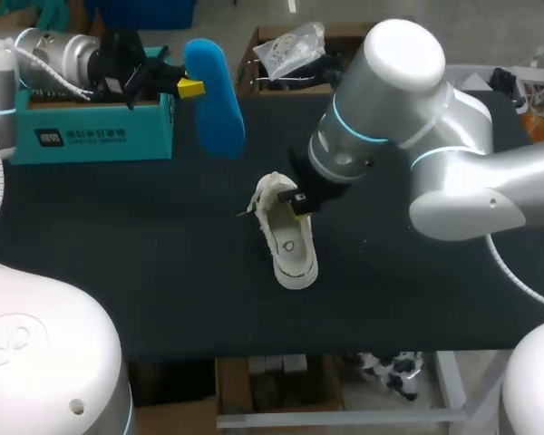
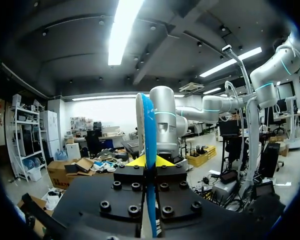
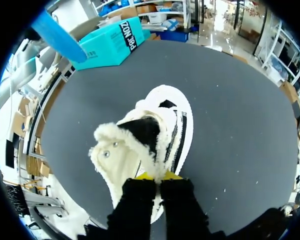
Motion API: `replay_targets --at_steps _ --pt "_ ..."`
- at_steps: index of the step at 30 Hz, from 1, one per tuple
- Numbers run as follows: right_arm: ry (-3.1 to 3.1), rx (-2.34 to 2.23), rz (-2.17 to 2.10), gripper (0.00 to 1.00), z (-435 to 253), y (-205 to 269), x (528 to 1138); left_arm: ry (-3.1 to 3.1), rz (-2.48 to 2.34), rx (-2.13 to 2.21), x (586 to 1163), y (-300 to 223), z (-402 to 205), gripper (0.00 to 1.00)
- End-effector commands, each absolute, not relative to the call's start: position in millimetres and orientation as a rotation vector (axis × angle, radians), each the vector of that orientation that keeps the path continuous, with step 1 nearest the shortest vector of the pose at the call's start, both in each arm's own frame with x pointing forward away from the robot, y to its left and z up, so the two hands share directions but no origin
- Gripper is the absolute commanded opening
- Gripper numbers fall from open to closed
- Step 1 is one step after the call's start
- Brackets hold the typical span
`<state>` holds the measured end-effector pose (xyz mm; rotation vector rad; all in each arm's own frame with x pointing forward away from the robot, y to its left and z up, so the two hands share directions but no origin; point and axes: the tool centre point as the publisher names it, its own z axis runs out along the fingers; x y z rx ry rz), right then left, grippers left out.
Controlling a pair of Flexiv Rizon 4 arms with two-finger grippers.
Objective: Open the shoe tongue, take the insole out of the shoe, put the insole back into the shoe, and pack the shoe into the shoebox
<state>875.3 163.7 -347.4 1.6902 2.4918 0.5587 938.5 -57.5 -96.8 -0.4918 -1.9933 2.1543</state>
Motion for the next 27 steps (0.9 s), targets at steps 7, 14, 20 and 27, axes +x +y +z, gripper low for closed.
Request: replay_targets --at_steps 7,14,20,27 --pt "2.44 1.648 0.679 1.0 -349.8 155.8 858.6 -1.969 2.124 -0.54 927.6 -68.9 -97.4 0.0" --pt "2.41 1.584 0.748 1.0 -323.3 132.8 841.9 -1.956 2.114 -0.57 902.9 -88.1 -92.0 0.0" --pt "2.398 1.536 0.717 1.0 -303.7 122.4 836.5 -1.964 2.125 -0.505 898.2 -95.6 -87.3 0.0" --pt "2.398 1.536 0.717 1.0 -303.7 122.4 836.5 -1.964 2.125 -0.505 898.2 -95.6 -87.3 0.0"
